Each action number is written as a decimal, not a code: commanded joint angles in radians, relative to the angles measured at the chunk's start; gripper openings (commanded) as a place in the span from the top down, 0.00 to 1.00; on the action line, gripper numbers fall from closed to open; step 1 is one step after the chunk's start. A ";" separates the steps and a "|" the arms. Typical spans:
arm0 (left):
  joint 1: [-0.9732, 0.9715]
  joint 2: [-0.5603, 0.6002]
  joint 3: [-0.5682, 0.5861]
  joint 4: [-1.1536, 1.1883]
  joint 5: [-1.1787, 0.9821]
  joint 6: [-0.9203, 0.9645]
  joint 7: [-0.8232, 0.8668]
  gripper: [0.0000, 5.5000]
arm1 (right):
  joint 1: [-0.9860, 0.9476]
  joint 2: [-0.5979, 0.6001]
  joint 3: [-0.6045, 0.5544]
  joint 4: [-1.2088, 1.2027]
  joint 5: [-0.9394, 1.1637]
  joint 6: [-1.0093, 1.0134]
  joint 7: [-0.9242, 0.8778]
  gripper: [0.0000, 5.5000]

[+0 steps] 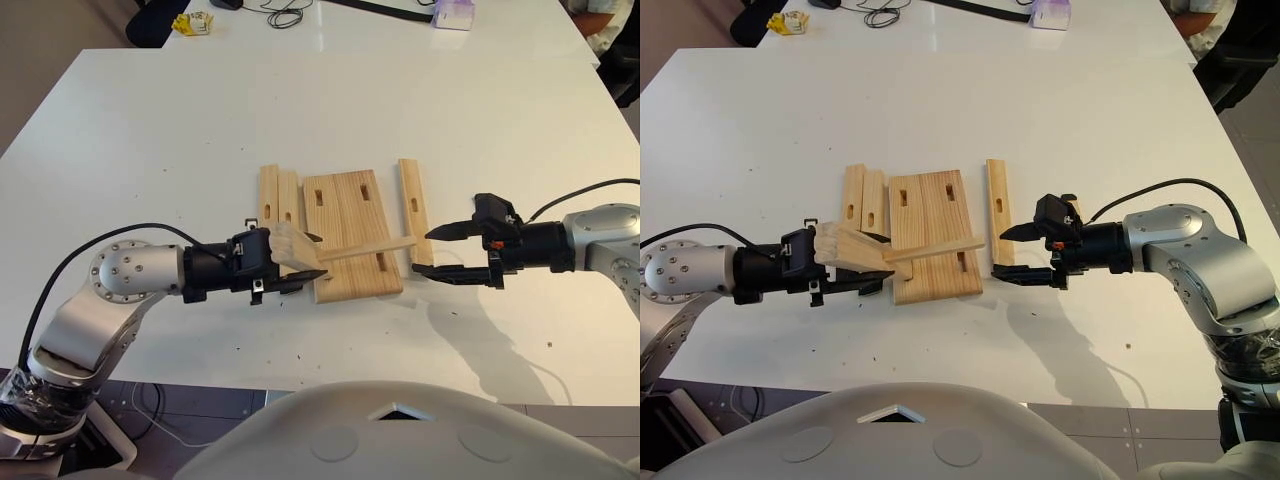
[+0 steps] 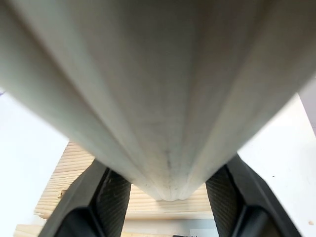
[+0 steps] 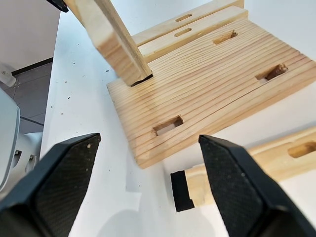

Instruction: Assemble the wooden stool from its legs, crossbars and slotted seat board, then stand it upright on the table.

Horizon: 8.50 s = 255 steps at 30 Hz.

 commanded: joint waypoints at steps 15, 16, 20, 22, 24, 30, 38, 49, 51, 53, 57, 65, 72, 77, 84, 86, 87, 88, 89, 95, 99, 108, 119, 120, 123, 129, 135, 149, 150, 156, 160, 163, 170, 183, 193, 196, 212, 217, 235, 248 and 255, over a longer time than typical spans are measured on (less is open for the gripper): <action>-0.028 -0.009 -0.032 0.047 -0.021 0.295 0.008 0.24 | 0.005 -0.004 -0.007 -0.002 -0.016 -0.020 -0.011 0.33; -0.010 -0.001 -0.030 0.041 -0.014 0.284 -0.002 0.24 | 0.002 -0.008 -0.008 0.002 -0.016 -0.022 -0.007 0.33; 0.059 0.035 -0.007 0.022 0.010 0.239 -0.046 0.24 | -0.007 -0.026 -0.016 0.020 -0.023 -0.034 0.009 0.33; 0.086 0.050 0.015 0.026 0.045 0.208 -0.044 0.24 | -0.005 -0.033 -0.019 0.028 -0.029 -0.041 0.014 0.33; 0.117 0.054 0.060 0.033 0.055 0.194 -0.037 0.24 | -0.002 -0.037 -0.023 0.031 -0.032 -0.046 0.014 0.33; 0.238 0.040 0.249 -0.024 -0.001 0.283 0.028 0.24 | 0.039 -0.050 -0.068 0.026 -0.032 -0.057 0.003 0.33; 0.308 -0.058 0.286 -0.062 0.016 0.387 0.196 0.24 | 0.073 -0.050 -0.123 0.018 -0.020 -0.048 -0.007 0.33; 0.137 -0.284 0.367 -0.032 -0.136 0.795 0.525 0.24 | 0.063 -0.051 -0.122 0.028 -0.030 -0.049 -0.002 0.33; 0.073 -0.337 0.366 -0.023 -0.164 0.872 0.578 0.24 | 0.056 -0.045 -0.113 0.027 -0.032 -0.050 -0.004 0.33; 0.020 -0.381 0.366 -0.014 -0.181 0.942 0.625 0.24 | 0.048 -0.039 -0.103 0.026 -0.033 -0.049 -0.006 0.33; -0.037 -0.409 0.336 0.007 -0.163 1.019 0.681 0.24 | 0.044 -0.028 -0.086 0.021 -0.035 -0.049 -0.013 0.33; 0.044 -0.195 0.114 0.074 0.053 0.906 0.664 0.24 | 0.046 -0.015 -0.068 0.008 -0.032 -0.050 -0.027 0.33; 0.079 -0.042 0.113 0.126 0.127 0.781 0.551 0.24 | 0.098 -0.011 -0.090 -0.021 -0.025 -0.047 -0.048 0.33; 0.010 -0.097 0.133 0.179 0.102 0.823 0.544 0.24 | 0.094 0.002 -0.084 -0.028 -0.024 -0.043 -0.068 0.33; -0.113 -0.246 0.157 0.274 0.035 0.985 0.545 0.24 | 0.066 0.010 -0.067 -0.022 -0.028 -0.041 -0.072 0.33; -0.126 -0.247 0.147 0.309 0.047 0.988 0.539 0.24 | 0.057 0.011 -0.059 -0.020 -0.029 -0.040 -0.070 0.33; -0.124 -0.240 0.138 0.319 0.048 0.987 0.527 0.24 | 0.053 0.011 -0.055 -0.018 -0.031 -0.042 -0.068 0.33; -0.121 -0.235 0.136 0.327 0.049 0.988 0.521 0.27 | 0.046 0.011 -0.050 -0.013 -0.034 -0.044 -0.065 0.33; -0.115 -0.227 0.134 0.331 0.048 0.985 0.511 0.29 | 0.039 0.010 -0.047 -0.007 -0.036 -0.044 -0.064 0.33; -0.096 -0.200 0.142 0.318 0.031 0.980 0.460 0.43 | 0.036 0.003 -0.050 0.004 -0.037 -0.049 -0.063 0.33; -0.078 -0.177 0.119 0.304 0.042 0.960 0.439 0.52 | 0.034 0.003 -0.055 0.007 -0.035 -0.049 -0.064 0.33; -0.077 -0.179 0.125 0.310 0.058 0.932 0.442 0.63 | 0.018 0.007 -0.060 0.029 -0.036 -0.049 -0.069 0.33; -0.212 -0.218 0.301 0.369 0.067 0.891 0.506 0.63 | -0.074 0.021 -0.074 0.207 -0.070 -0.055 -0.091 0.33; -0.223 -0.217 0.309 0.370 0.071 0.874 0.509 0.63 | -0.082 0.023 -0.072 0.238 -0.082 -0.063 -0.095 0.33; -0.273 -0.233 0.347 0.363 0.059 0.824 0.508 0.63 | -0.130 0.040 -0.075 0.350 -0.118 -0.083 -0.113 0.33; -0.486 -0.260 0.385 0.368 0.017 0.671 0.465 0.63 | -0.329 0.174 -0.216 0.573 -0.046 -0.031 -0.236 0.33; -0.789 -0.284 0.342 0.426 -0.051 0.545 0.361 0.63 | -0.502 0.274 -0.293 0.578 0.095 0.059 -0.253 0.33; -0.931 -0.399 0.156 0.595 -0.112 0.437 0.064 0.63 | -0.738 0.424 -0.143 0.515 0.216 0.216 -0.149 0.33; -0.926 -0.397 0.155 0.595 -0.123 0.453 0.053 0.63 | -0.732 0.421 -0.131 0.513 0.209 0.210 -0.136 0.33; -0.873 -0.359 0.166 0.571 -0.201 0.559 -0.019 0.63 | -0.725 0.393 -0.102 0.521 0.176 0.180 -0.075 0.33; -0.834 -0.327 0.187 0.555 -0.274 0.637 -0.069 0.63 | -0.727 0.347 -0.107 0.529 0.169 0.174 -0.020 0.33; -0.800 -0.298 0.214 0.512 -0.341 0.678 -0.115 0.63 | -0.742 0.322 -0.116 0.557 0.183 0.199 0.018 0.33; -0.756 -0.291 0.214 0.459 -0.383 0.683 -0.120 0.63 | -0.788 0.316 -0.086 0.633 0.195 0.293 0.071 0.33; -0.696 -0.295 0.187 0.411 -0.388 0.686 -0.112 0.63 | -0.864 0.374 -0.109 0.603 0.240 0.341 0.056 0.33; -0.694 -0.307 0.191 0.398 -0.417 0.703 -0.081 0.63 | -0.874 0.395 -0.082 0.581 0.242 0.349 0.064 0.33; -0.691 -0.304 0.189 0.395 -0.423 0.705 -0.080 0.63 | -0.873 0.397 -0.073 0.580 0.240 0.345 0.068 0.33; -0.666 -0.294 0.158 0.377 -0.411 0.698 -0.087 0.63 | -0.893 0.416 -0.059 0.574 0.232 0.335 0.065 0.49; -0.675 -0.290 0.162 0.385 -0.411 0.700 -0.086 0.63 | -0.880 0.406 -0.046 0.558 0.223 0.328 0.074 0.63; -0.714 -0.288 0.167 0.448 -0.352 0.653 -0.065 0.63 | -0.834 0.360 0.012 0.541 0.158 0.232 0.083 0.63; -0.717 -0.318 0.206 0.464 -0.306 0.619 0.043 0.37 | -0.822 0.388 -0.025 0.605 0.086 0.148 -0.029 0.63; -0.433 -0.055 0.272 0.335 -0.247 0.508 -0.202 0.36 | -0.791 0.319 -0.069 0.583 0.056 0.119 -0.031 0.63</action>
